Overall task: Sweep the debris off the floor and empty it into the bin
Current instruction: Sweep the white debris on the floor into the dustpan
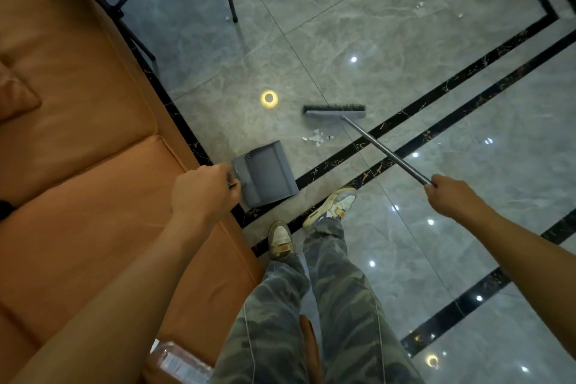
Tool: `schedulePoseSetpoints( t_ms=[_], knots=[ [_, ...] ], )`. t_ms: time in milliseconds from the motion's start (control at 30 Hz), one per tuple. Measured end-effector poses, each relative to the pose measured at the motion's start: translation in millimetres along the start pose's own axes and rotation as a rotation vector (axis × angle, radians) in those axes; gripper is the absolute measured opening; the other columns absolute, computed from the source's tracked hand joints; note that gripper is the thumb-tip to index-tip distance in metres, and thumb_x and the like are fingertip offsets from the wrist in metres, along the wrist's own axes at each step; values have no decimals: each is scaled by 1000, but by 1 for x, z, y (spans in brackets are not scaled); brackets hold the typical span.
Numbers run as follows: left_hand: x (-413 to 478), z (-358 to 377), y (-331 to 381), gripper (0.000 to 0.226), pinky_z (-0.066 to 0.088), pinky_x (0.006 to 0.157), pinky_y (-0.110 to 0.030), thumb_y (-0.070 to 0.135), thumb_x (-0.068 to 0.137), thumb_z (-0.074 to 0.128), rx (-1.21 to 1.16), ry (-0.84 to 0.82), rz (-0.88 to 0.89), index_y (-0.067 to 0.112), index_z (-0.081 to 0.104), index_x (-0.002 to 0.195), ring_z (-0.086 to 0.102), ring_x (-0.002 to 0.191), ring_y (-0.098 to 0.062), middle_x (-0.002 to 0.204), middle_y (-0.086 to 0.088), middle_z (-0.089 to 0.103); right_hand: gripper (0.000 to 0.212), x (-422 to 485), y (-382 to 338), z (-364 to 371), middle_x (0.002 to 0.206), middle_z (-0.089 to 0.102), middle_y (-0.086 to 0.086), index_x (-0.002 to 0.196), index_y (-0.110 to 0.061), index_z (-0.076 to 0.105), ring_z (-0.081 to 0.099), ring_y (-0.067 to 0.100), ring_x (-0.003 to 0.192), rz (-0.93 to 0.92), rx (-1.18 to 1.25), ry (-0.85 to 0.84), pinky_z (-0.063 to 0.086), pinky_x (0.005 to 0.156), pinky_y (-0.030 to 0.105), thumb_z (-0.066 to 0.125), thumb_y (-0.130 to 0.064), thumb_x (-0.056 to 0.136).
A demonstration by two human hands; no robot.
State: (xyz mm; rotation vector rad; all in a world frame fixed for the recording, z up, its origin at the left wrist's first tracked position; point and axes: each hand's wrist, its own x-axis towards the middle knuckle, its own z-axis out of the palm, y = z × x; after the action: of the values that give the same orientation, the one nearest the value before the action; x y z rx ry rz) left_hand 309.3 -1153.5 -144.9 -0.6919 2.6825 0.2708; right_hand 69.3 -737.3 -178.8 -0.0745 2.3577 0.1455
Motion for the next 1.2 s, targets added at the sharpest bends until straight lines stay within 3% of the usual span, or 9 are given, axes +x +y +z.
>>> schedulePoseSetpoints(
  t_ms=[133, 233, 400, 567, 800, 867, 967, 1100, 1200],
  knots=[
    [13, 9, 20, 21, 41, 47, -30, 32, 96, 51, -16, -31, -27, 19, 52, 79, 56, 51, -25, 61, 0, 56, 25, 3, -22, 44, 86, 59, 20, 114, -2, 54, 55, 25, 60, 298, 374, -182, 42, 41, 20, 41, -21, 105],
    [21, 15, 40, 19, 46, 48, -31, 28, 96, 50, -35, -59, -23, 16, 54, 83, 58, 53, -25, 64, -2, 60, 31, -17, -49, 79, 72, 53, 13, 123, -2, 52, 43, 18, 45, 400, 529, -339, 35, 36, 18, 37, -25, 107],
    [36, 13, 54, 16, 36, 51, -31, 22, 92, 51, -100, -107, -67, 11, 61, 85, 56, 58, -28, 70, -5, 63, 32, -63, -90, 107, 63, 45, 4, 127, -8, 48, 34, 11, 39, 356, 731, -524, 29, 36, 26, 34, -30, 109],
    [42, 9, 57, 12, 41, 60, -34, 23, 95, 50, -160, -164, -98, 12, 54, 90, 54, 68, -29, 77, -4, 56, 29, -113, -113, 118, 61, 43, 1, 123, -17, 54, 33, 10, 39, 300, 803, -652, 28, 36, 24, 36, -33, 108],
    [46, 4, 60, 21, 45, 64, -35, 24, 98, 50, -197, -294, -148, 6, 63, 98, 58, 74, -30, 94, -13, 69, 26, -151, -81, 92, 61, 41, 3, 98, -16, 57, 34, 10, 38, 294, 890, -528, 27, 37, 23, 39, -32, 107],
    [50, 1, 57, 27, 50, 61, -34, 29, 100, 52, -217, -421, -160, 8, 65, 89, 62, 71, -29, 88, -12, 71, 27, -145, -72, 80, 59, 41, 3, 91, -16, 54, 33, 11, 38, 305, 905, -503, 26, 36, 22, 39, -32, 107],
    [52, -5, 50, 42, 49, 49, -29, 45, 101, 57, -361, -646, -254, 8, 68, 83, 60, 51, -23, 65, -7, 66, 29, -126, -66, 62, 56, 42, 1, 89, -14, 53, 33, 11, 37, 326, 950, -506, 26, 36, 22, 41, -33, 107],
    [53, -15, 53, 48, 36, 49, -26, 50, 101, 57, -475, -598, -265, 18, 53, 66, 47, 46, -20, 54, -2, 49, 29, -92, -64, 49, 58, 47, 3, 95, -12, 56, 36, 12, 38, 322, 945, -491, 28, 37, 24, 41, -35, 106],
    [58, -20, 72, 48, 31, 50, -28, 48, 104, 54, -476, -584, -236, 24, 49, 63, 40, 47, -16, 54, 1, 44, 28, -65, -71, 40, 71, 57, 10, 104, -15, 61, 44, 16, 45, 265, 831, -416, 34, 40, 26, 41, -35, 104]
  ],
)
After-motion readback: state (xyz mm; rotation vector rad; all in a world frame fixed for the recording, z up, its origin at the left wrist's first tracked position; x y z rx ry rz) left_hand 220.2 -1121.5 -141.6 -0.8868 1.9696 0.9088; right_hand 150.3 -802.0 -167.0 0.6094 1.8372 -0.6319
